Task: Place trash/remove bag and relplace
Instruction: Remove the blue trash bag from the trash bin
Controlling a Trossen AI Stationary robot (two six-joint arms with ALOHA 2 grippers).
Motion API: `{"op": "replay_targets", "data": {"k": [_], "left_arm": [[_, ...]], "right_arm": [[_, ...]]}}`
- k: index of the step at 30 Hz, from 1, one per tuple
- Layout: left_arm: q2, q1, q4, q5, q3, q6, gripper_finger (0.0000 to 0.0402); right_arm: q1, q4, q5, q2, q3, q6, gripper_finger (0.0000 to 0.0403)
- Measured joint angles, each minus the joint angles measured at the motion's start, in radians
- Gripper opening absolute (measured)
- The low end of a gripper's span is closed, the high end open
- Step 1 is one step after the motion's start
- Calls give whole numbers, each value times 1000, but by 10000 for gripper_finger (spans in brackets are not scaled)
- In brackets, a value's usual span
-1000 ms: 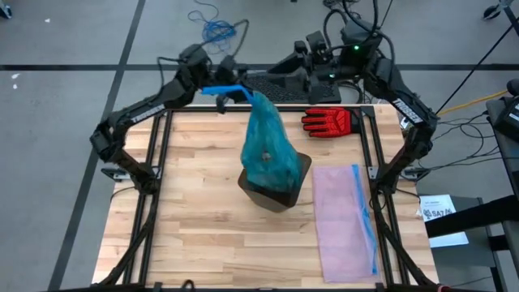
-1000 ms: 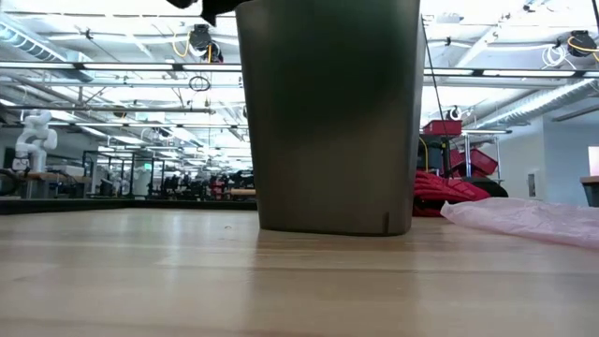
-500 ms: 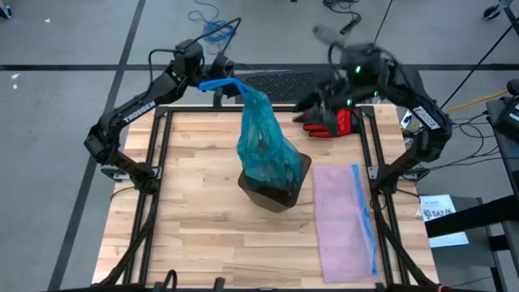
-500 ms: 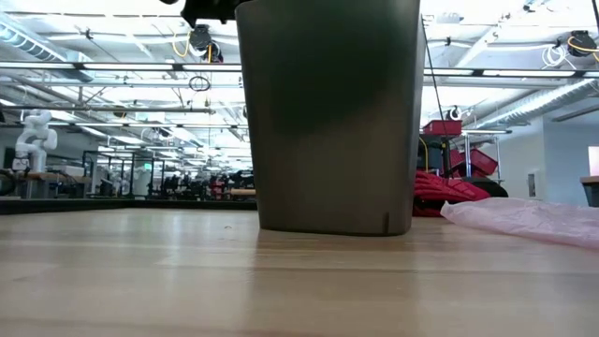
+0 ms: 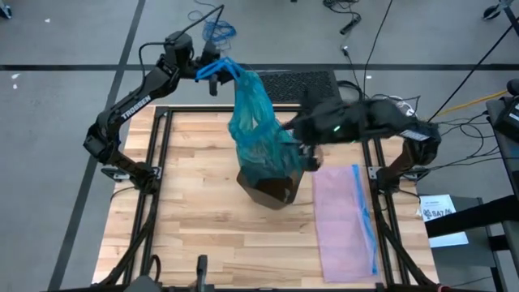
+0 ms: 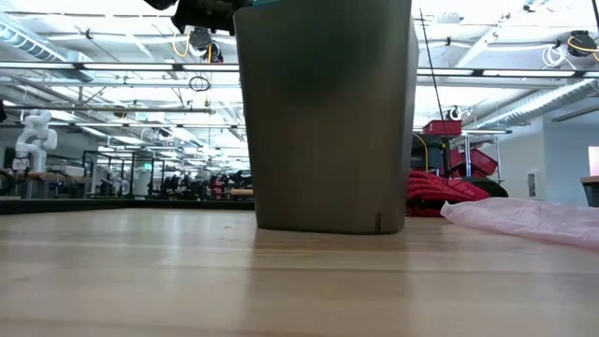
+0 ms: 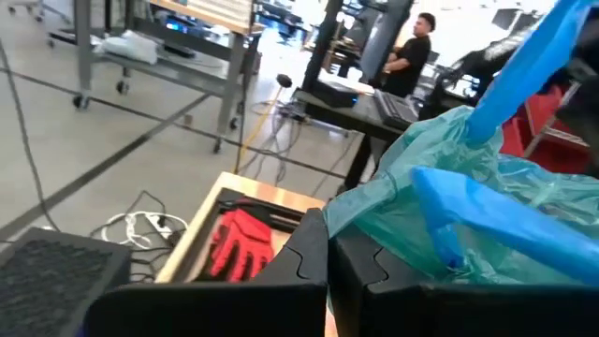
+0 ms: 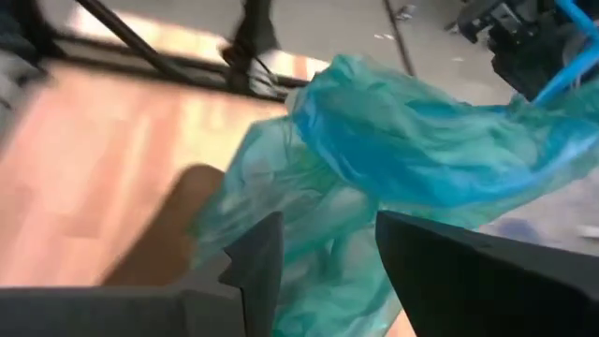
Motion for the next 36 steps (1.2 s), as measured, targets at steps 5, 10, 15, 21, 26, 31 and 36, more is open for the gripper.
{"op": "replay_targets", "data": {"k": [5, 10, 15, 21, 26, 31, 36], "left_arm": [[0, 16, 0, -1, 0, 24, 0], [0, 21, 0, -1, 0, 25, 0], [0, 20, -2, 10, 0, 17, 0], [0, 15, -2, 13, 0, -2, 0], [0, -2, -3, 58, 1, -10, 0], [0, -21, -12, 66, 1, -10, 0], [0, -45, -45, 68, 2, 1, 0]], "right_arm": [[53, 117, 153, 116, 0, -143, 164], [77, 232, 288, 223, 0, -294, 164], [81, 312, 524, 287, -1, -436, 162], [69, 351, 563, 298, -1, -479, 96], [68, 345, 565, 279, 19, -456, 10], [69, 304, 555, 276, 133, -298, 2], [48, 289, 453, 218, 136, -88, 1]]}}
